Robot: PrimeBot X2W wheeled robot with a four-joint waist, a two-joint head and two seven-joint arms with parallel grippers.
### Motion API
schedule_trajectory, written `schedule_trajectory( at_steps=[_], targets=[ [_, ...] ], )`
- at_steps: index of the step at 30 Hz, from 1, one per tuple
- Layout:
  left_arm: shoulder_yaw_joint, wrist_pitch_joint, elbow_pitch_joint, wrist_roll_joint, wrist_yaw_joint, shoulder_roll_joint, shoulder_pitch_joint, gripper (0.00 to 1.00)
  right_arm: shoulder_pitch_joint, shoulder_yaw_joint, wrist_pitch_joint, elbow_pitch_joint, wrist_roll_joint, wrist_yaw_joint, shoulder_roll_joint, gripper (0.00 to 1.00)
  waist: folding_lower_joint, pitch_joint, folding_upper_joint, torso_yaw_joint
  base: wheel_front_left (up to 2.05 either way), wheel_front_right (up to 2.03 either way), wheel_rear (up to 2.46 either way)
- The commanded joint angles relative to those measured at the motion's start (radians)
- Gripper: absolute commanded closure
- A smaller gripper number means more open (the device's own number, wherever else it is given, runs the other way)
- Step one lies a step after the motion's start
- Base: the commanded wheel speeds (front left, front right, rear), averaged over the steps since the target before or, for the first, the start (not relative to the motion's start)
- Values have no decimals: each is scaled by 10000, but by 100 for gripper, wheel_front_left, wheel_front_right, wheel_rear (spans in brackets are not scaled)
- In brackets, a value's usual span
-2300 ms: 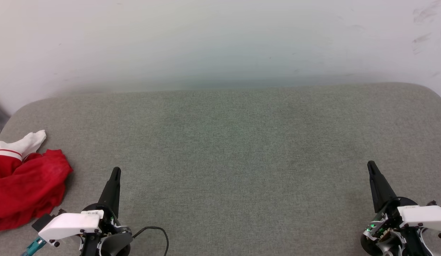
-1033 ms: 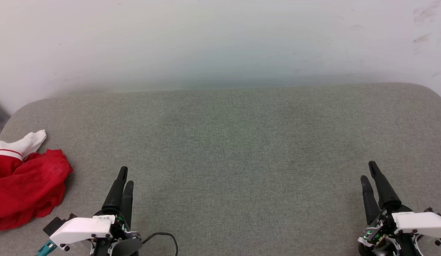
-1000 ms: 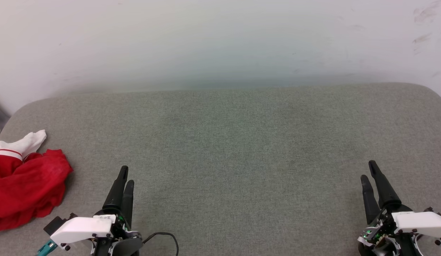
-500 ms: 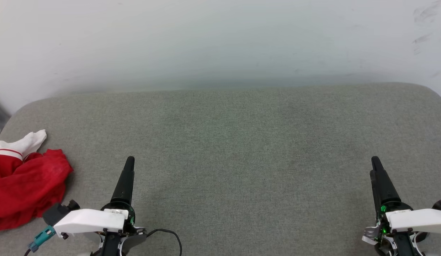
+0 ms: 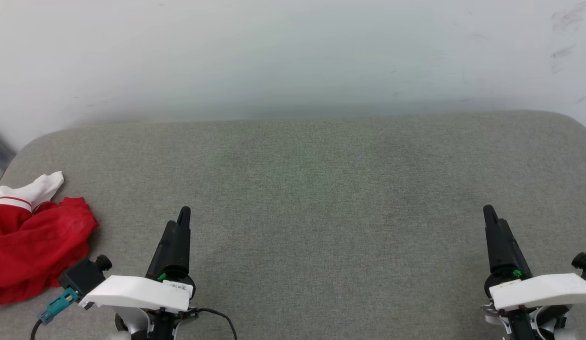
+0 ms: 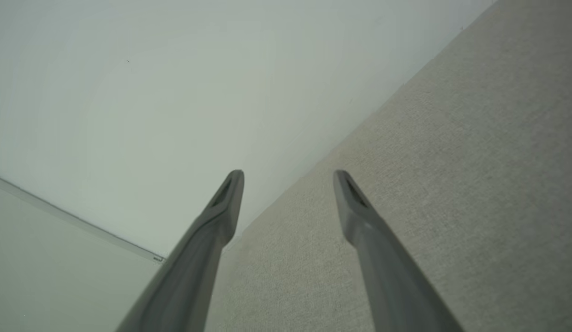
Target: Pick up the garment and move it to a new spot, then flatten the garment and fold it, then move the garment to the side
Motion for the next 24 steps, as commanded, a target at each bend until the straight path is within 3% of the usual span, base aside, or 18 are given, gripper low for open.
schedule_trajectory(
  at_steps=[1,11,24],
  targets=[
    [-29,-110,-228,495,-4,8,-72,0,-72,68,-113,-187,-516,5,-7,0,0,1,0,7,0,0,0],
    [-360,-439,-317,2752,174,4,28,0,-40,194,-404,-231,-2638,5,-3,0,0,-13,0,49,0,0,0],
    [-717,-824,-97,4790,357,120,68,0,99,222,-333,-599,-4556,5,-1,0,0,-43,0,101,0,0,0]
  ],
)
